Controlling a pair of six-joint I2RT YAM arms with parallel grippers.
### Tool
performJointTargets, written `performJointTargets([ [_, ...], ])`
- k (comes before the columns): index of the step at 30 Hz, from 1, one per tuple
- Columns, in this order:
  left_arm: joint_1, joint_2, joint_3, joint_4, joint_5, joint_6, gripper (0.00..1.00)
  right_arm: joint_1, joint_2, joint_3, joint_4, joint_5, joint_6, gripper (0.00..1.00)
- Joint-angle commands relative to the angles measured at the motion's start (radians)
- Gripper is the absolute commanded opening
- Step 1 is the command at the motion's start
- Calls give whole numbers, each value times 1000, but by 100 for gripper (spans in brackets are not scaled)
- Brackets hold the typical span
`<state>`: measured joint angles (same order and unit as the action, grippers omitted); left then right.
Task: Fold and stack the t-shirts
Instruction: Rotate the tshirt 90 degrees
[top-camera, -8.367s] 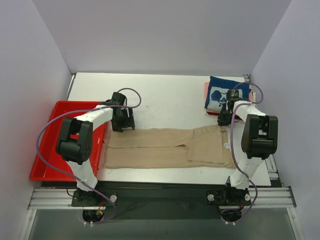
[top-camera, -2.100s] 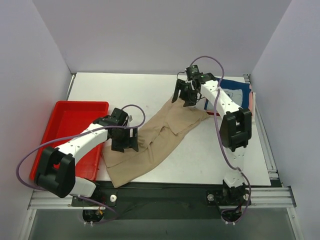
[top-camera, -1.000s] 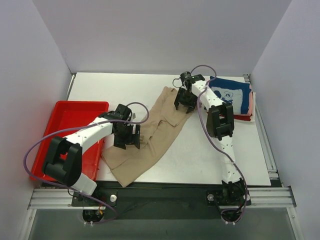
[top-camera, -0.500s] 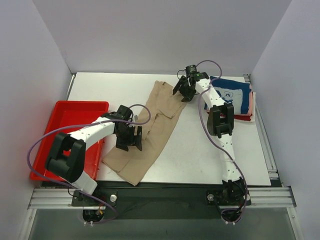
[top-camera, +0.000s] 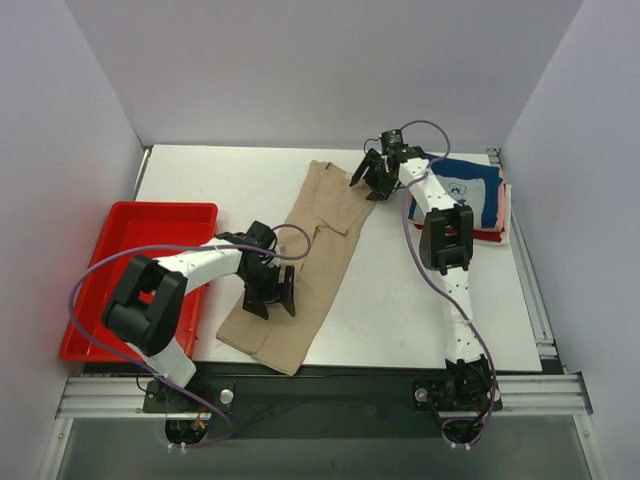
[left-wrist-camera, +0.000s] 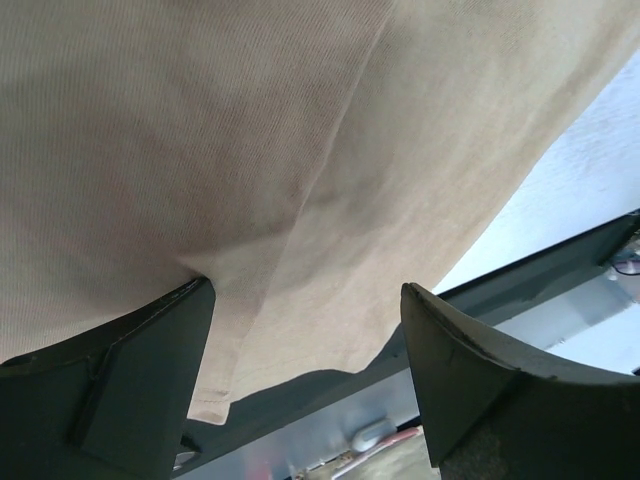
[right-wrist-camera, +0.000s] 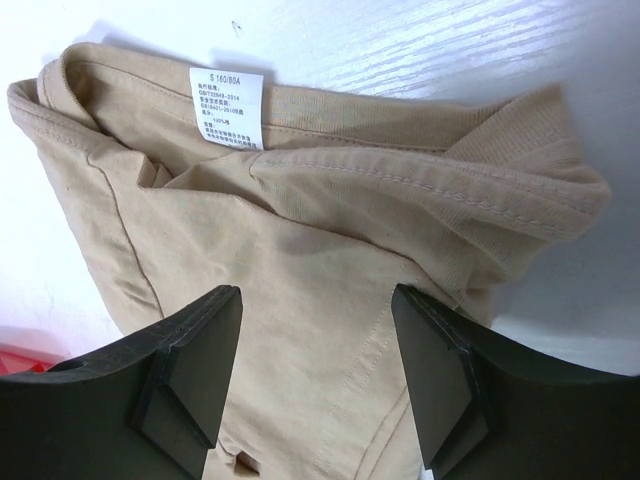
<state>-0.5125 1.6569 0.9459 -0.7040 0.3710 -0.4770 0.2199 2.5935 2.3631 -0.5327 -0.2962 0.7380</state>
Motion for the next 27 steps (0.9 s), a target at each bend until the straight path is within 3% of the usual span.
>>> performJointTargets([
  [1,-30,53,17,90,55,-58,86,-16,-61,-13,-4,-18,-46,63],
  [15,-152,184,214,95,102,-129,87,-59,-134,-17,-6,-87,-107,64],
  [21,-153,142,223,57,77,-123,87,-28,-294,-217,-4,-124,-178,64],
  [27,-152,124,248,21,65,-107,87,24,-381,-448,-6,-51,-184,63],
])
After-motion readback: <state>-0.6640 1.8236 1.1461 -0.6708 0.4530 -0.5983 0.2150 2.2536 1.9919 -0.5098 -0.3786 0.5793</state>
